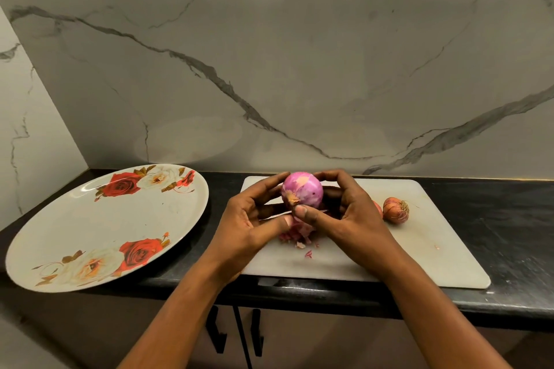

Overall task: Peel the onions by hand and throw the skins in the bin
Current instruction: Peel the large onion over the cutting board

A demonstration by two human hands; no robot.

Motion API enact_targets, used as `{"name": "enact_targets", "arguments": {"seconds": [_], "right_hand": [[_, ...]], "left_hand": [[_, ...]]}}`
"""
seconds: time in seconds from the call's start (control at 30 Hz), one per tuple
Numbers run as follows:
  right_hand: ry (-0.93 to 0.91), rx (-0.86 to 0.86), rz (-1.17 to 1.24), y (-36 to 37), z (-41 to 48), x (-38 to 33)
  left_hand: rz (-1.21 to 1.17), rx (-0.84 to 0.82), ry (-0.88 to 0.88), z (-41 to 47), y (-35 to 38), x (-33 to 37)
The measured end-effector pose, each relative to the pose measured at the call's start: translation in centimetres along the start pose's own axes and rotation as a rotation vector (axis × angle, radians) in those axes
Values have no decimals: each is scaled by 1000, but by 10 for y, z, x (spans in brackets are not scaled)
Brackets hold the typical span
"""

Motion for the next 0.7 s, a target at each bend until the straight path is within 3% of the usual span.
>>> {"name": "enact_targets", "arguments": {"seconds": [0.2,0.47,0.7], "right_hand": [[-7,36,-247,0,-1,-3],[-36,-1,-6,1,-1,-1],[-13,27,-31,-1,-2,0]], "left_hand": [[168,-61,-23,2,4,-2],[-19,-5,20,1,-4,-2],[0,-5,13,1,-4,-1]]}}
Point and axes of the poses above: each hand's wrist, its own z-axis towards the middle knuckle, its own y-axis out of the palm, x = y × z, the point moved 3 cm from there along z, towards the middle knuckle, and after that the axes turned 10 degrees about -x, right-handed, at the moved point
